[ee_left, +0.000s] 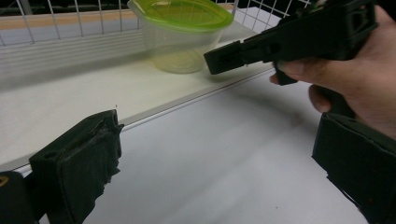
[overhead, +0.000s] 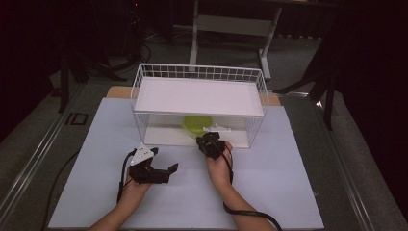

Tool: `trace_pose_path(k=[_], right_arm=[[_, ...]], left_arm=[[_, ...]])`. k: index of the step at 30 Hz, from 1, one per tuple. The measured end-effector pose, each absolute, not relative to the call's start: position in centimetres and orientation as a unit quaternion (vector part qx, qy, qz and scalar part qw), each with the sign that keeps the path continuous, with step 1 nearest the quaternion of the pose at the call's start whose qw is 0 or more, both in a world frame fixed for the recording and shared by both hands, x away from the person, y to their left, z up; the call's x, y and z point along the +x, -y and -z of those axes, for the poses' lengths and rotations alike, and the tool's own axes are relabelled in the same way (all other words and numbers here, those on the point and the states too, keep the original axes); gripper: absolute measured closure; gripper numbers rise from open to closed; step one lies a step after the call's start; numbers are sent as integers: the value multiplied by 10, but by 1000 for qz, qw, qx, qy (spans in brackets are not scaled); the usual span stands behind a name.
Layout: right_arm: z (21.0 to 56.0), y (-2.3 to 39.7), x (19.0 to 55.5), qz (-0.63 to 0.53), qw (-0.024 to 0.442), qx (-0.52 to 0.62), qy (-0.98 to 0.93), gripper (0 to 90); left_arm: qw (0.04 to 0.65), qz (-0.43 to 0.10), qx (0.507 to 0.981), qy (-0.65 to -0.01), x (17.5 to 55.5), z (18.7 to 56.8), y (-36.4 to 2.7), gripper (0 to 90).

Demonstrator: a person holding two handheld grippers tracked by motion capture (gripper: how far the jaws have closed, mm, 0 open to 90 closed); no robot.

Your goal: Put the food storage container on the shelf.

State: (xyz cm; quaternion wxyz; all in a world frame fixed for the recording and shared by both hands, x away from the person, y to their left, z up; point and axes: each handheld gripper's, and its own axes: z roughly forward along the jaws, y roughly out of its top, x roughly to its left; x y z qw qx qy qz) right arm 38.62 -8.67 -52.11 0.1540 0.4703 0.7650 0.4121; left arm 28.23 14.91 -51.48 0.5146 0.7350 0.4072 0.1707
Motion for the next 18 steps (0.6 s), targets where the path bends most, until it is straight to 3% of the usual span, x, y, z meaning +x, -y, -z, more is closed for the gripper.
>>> trace_pose_path(k=[12, 18], right_arm=[[520, 87, 394, -407, 158, 473, -765, 857], [514, 93, 373, -425, 150, 437, -778, 673]], left_arm=[[515, -166, 734, -410, 281, 512, -151, 21], [516, -165, 734, -409, 280, 510, -150, 21]])
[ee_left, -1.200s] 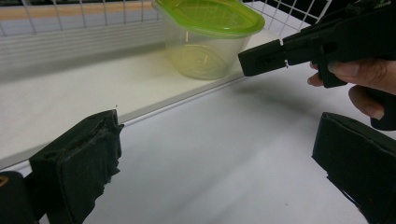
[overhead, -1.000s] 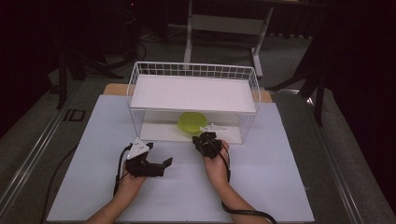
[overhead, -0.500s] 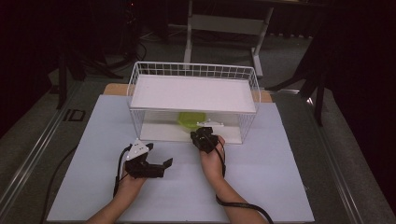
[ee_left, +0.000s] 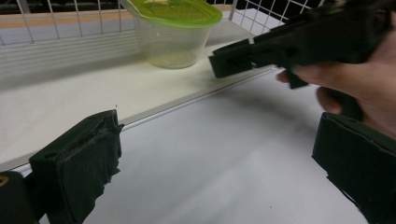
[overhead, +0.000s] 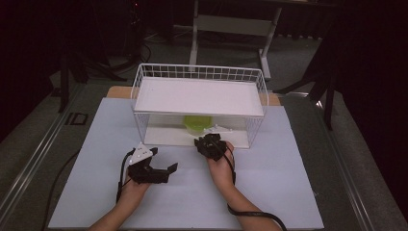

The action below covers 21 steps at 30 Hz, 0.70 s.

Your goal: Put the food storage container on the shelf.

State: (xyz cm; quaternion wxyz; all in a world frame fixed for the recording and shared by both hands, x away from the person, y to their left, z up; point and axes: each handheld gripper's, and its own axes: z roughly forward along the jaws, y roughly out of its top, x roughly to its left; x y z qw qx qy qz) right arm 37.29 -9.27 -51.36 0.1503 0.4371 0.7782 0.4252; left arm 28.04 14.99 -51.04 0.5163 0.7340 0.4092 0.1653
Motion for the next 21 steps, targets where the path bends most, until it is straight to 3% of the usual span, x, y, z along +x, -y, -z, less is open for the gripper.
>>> trace_pose_path(k=[9, 13, 21], right_arm=[[495, 110, 337, -470, 133, 391, -780, 266], [489, 120, 321, -485, 133, 376, -779, 213], [485, 144, 296, -490, 133, 371, -778, 206]], left_arm=[[526, -162, 730, -405, 274, 498, -154, 21], [531, -159, 729, -401, 265, 492, -155, 21], [528, -155, 742, -383, 241, 491, -157, 21]])
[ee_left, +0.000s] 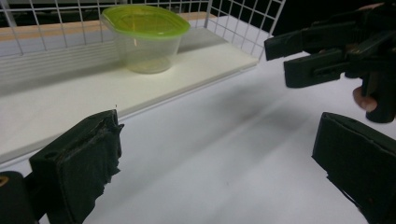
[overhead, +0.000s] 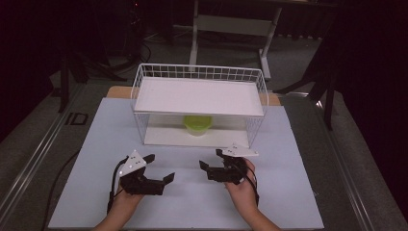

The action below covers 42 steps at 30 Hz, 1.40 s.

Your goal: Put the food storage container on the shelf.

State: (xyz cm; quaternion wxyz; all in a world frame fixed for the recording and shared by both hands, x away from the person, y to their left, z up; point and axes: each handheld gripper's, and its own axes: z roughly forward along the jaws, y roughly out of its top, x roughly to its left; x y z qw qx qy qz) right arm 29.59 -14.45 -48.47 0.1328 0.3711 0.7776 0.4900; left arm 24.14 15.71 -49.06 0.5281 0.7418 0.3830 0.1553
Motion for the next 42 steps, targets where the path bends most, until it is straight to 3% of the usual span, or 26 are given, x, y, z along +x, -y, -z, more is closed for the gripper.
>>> trace_pose_path(k=[26, 42], right_arm=[[487, 188, 260, -484, 130, 360, -787, 192], [504, 206, 253, -474, 128, 362, -792, 190]], left_arm=[[522, -152, 746, -384, 222, 493, -182, 21], [529, -126, 755, -367, 219, 508, -174, 21]])
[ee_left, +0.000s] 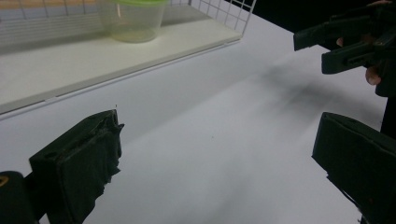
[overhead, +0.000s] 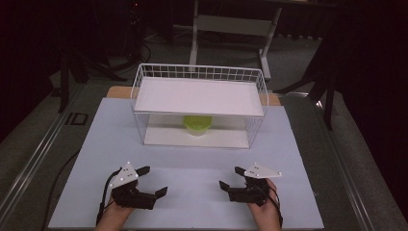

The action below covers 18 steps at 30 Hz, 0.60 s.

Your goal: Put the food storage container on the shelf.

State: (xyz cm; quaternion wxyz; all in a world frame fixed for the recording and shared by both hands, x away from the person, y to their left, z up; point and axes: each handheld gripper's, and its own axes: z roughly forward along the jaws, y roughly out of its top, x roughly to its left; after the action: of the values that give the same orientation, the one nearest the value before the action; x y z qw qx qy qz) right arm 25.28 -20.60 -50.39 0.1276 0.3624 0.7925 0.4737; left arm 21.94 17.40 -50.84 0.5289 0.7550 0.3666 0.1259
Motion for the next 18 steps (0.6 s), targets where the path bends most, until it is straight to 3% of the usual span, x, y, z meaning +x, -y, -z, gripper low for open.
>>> trace_pose_path(k=[18], right_arm=[[512, 199, 257, -477, 121, 353, -796, 189]], left_arm=[[528, -123, 759, -362, 217, 514, -170, 21]])
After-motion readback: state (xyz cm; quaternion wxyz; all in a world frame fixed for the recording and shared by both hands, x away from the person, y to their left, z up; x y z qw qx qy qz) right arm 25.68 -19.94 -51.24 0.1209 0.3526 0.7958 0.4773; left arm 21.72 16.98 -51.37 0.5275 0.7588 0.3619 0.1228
